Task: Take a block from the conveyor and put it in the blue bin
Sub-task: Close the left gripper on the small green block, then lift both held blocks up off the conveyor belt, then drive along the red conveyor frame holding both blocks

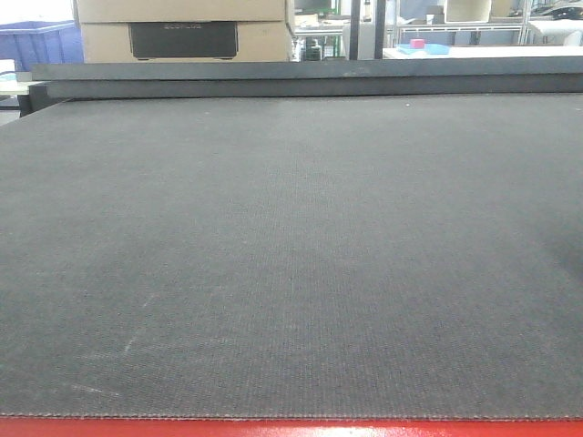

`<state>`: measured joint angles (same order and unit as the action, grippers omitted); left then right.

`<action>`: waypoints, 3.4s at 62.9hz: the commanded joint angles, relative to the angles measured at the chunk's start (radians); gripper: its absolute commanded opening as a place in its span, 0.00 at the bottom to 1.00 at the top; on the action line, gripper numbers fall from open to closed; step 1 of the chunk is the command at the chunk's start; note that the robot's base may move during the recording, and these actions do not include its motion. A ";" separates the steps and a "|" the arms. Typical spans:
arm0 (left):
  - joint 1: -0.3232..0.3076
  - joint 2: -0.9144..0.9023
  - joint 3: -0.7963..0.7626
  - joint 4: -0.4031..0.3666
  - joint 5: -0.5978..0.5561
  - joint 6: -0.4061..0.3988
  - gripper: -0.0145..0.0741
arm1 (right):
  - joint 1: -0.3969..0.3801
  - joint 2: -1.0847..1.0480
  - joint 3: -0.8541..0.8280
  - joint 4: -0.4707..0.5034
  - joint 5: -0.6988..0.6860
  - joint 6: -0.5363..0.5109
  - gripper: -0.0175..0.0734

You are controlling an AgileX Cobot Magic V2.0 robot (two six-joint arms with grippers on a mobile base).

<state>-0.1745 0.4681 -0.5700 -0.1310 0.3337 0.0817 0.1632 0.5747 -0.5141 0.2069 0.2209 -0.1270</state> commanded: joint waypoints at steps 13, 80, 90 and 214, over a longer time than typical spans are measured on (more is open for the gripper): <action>-0.006 -0.098 -0.002 0.005 -0.084 -0.003 0.04 | 0.001 -0.208 0.001 -0.007 -0.016 -0.007 0.01; -0.006 -0.098 -0.002 -0.024 -0.055 -0.003 0.04 | 0.001 -0.262 0.001 -0.012 0.060 -0.007 0.01; -0.006 -0.098 -0.002 -0.024 -0.074 -0.003 0.04 | 0.001 -0.262 0.001 -0.012 0.060 -0.007 0.01; -0.006 -0.098 -0.002 -0.024 -0.090 -0.003 0.04 | 0.001 -0.262 0.001 -0.012 0.060 -0.007 0.01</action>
<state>-0.1745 0.3738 -0.5700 -0.1453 0.2628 0.0797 0.1632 0.3154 -0.5141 0.2035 0.2931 -0.1309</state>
